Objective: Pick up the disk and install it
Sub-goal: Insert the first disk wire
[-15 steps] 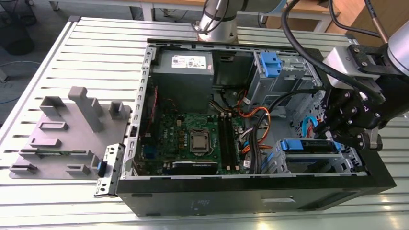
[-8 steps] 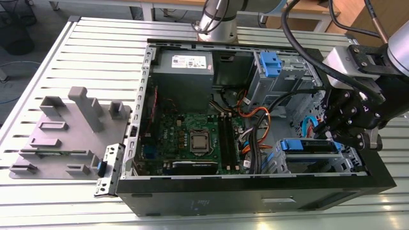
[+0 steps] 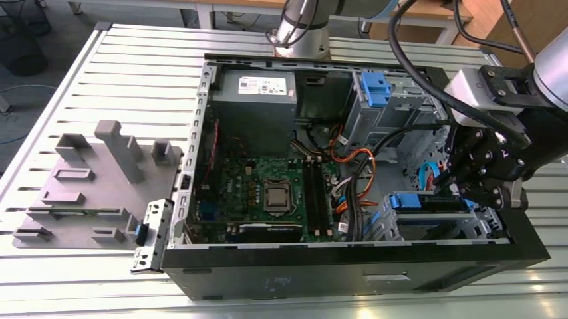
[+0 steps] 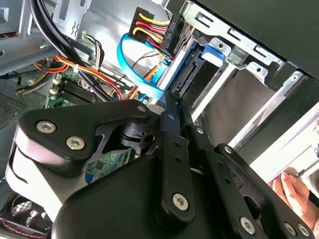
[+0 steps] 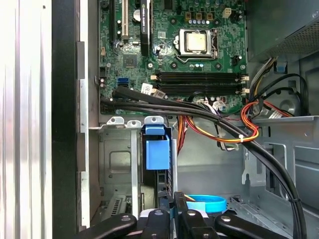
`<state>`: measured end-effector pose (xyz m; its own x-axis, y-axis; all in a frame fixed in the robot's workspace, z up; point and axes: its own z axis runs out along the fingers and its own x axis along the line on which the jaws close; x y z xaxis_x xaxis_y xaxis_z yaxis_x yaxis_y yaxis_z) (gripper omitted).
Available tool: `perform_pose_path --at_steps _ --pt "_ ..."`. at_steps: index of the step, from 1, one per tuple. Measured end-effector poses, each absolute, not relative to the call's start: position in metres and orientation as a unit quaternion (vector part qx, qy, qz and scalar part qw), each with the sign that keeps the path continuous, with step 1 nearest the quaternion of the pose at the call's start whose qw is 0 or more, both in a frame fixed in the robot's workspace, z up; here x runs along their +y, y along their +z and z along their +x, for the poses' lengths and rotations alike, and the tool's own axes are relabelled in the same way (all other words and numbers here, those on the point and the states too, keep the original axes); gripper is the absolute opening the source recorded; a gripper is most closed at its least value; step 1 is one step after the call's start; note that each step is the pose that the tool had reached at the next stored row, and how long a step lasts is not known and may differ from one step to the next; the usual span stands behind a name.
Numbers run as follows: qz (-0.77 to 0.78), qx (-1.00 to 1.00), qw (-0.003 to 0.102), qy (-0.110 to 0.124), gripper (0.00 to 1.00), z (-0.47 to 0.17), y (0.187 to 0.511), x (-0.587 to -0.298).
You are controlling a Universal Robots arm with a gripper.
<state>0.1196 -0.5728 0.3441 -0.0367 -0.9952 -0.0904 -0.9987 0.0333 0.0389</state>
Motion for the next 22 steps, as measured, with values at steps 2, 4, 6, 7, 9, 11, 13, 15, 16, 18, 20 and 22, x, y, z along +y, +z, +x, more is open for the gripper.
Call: perform_pose_path --at_steps 2,4,6,7,9,11,13,15,16,18,20,22 --pt "-0.695 0.717 0.019 0.045 0.16 0.1193 0.3428 -0.5728" --pt "-0.696 0.716 0.019 0.045 0.16 0.1193 0.3425 -0.5728" --pt "-0.697 0.716 0.020 0.044 0.16 0.1193 0.3418 -0.5728" --pt "-0.697 0.715 0.021 0.044 0.16 0.1192 0.3414 -0.5728" --pt "-0.697 0.715 0.021 0.043 0.16 0.1193 0.3411 -0.5728" --pt "-0.698 0.715 0.021 0.043 0.16 0.1193 0.3409 -0.5728" --pt "-0.698 0.715 0.021 0.043 0.16 0.1193 0.3405 -0.5731" --pt "-0.698 0.715 0.021 0.043 0.16 0.1193 0.3404 -0.5733" --pt "-0.698 0.715 0.022 0.043 0.16 0.1193 0.3400 -0.5732" --pt "-0.698 0.715 0.022 0.043 0.16 0.1192 0.3389 -0.5733" --pt "-0.698 0.715 0.022 0.043 0.16 0.1192 0.3386 -0.5733" --pt "-0.698 0.715 0.022 0.042 0.16 0.1191 0.3380 -0.5738"
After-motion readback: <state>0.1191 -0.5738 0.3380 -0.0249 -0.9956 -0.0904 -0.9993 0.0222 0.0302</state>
